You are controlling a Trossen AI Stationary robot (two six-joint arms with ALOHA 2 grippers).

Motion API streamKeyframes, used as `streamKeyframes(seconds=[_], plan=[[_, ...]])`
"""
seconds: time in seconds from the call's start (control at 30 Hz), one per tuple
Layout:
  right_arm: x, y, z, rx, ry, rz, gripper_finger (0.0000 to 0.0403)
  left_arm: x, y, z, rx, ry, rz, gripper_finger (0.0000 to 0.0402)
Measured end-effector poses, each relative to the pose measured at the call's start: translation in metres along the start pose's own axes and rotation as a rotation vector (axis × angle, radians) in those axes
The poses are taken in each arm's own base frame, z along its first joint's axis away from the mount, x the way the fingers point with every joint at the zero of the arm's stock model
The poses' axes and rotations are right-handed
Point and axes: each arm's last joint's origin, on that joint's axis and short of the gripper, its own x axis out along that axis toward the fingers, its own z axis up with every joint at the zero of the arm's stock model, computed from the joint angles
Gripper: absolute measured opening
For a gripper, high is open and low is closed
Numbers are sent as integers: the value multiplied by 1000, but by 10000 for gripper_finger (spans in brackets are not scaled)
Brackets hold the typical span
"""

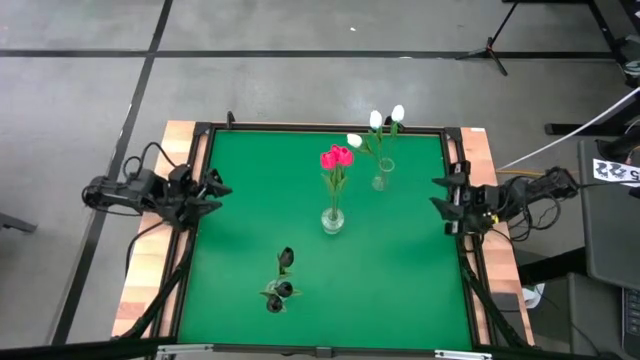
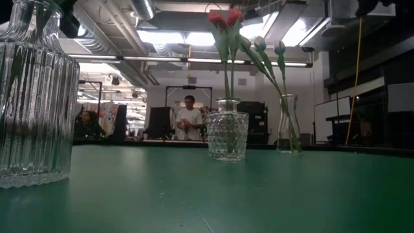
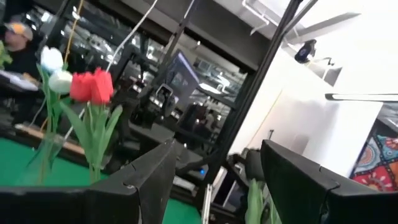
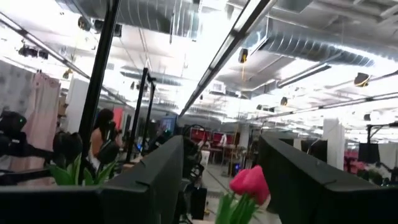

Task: Sort flowers into vase by color
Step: Return to Home Position

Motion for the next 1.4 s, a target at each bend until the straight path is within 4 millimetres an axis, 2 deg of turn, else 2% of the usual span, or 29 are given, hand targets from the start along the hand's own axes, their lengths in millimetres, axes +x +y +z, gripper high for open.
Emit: streamKeyframes(seconds=[0.3,0.47,0.9,1.1,1.27,1.4], plan=[[-29,-14,4,-20,23,-31,209,0,5,-1,26,12,65,230],[-30,-13,-1,-48,72,-16,209,0,10,-3,39,25,122,230],[-43,7,-68,-62,299,-3,209,-5,27,-17,80,144,364,230],[-46,8,-76,-145,372,22,209,-10,35,-24,144,188,530,230],[-48,8,-81,-216,439,-13,209,-19,44,-30,160,181,781,230],[-49,6,-83,-336,474,-41,209,-21,47,-32,156,171,850,230]])
